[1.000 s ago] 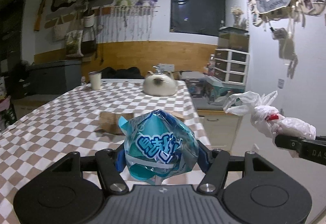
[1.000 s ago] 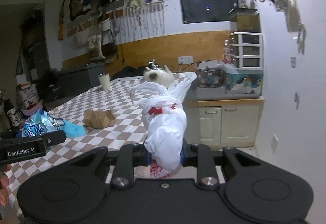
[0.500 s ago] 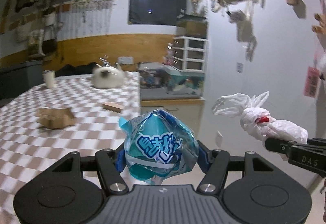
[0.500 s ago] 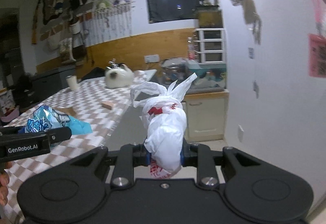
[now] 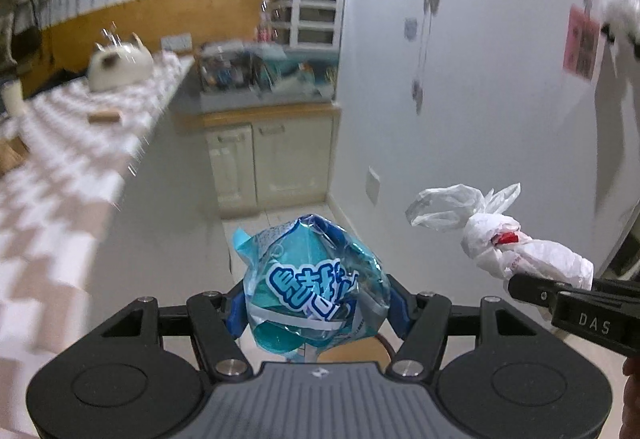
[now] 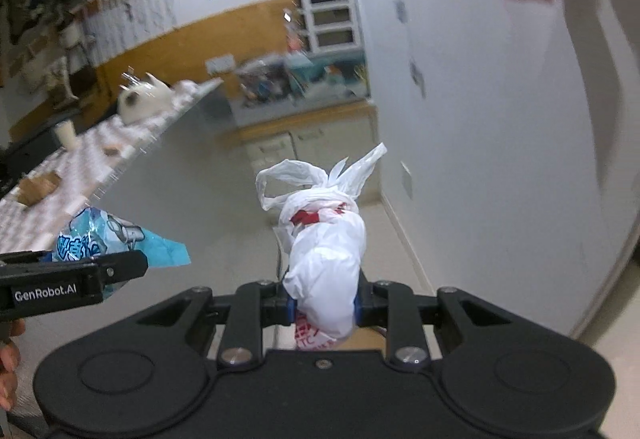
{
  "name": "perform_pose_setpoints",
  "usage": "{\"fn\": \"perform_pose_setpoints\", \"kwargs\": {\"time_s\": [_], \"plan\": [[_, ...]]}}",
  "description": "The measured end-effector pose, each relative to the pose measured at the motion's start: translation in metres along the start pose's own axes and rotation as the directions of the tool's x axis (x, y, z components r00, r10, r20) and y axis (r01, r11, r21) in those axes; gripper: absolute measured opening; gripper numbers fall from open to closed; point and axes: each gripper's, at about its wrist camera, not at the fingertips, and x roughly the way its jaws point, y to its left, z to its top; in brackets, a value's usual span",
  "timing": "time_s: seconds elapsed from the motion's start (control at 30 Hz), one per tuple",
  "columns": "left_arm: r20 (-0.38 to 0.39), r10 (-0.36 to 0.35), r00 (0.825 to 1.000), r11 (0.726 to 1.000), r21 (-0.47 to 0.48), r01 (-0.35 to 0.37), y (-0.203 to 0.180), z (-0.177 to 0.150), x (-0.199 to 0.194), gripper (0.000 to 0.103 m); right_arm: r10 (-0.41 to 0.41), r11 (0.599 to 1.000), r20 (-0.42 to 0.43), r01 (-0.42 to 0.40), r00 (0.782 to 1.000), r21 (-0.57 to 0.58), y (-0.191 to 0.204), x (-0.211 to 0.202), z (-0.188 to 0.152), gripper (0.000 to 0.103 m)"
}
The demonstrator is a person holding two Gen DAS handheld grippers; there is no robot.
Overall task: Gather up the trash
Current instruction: 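Lift and carry the blue-teal bag and white bag over the wastebasket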
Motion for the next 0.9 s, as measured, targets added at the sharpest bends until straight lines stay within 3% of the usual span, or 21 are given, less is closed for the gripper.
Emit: {"fn": "perform_pose_setpoints", "kwargs": {"time_s": [0.33,0.7,0.9], "plan": [[-0.171,-0.026,0.985,0.999,-0.028,0.022,0.006,-0.049,0.086,0.065,-0.042,0.993,-0.19,0.062,0.981,0.101,-0.031,0.072,-0.063,0.026],[-0.337,-0.022,0.941,0.997,-0.073,-0.003,0.032,-0.104,0.189,0.065,-0.067,0.948,-0.363,0.172,0.929,0.267,-0.052,0.166,-0.132,0.026],[-0.418,-0.034,0.908,0.996,-0.094,-0.005,0.041,-0.138,0.242,0.065,0.001,0.915,-0.438,0.176,0.899,0.364,-0.062,0.217,-0.167,0.026]]}}
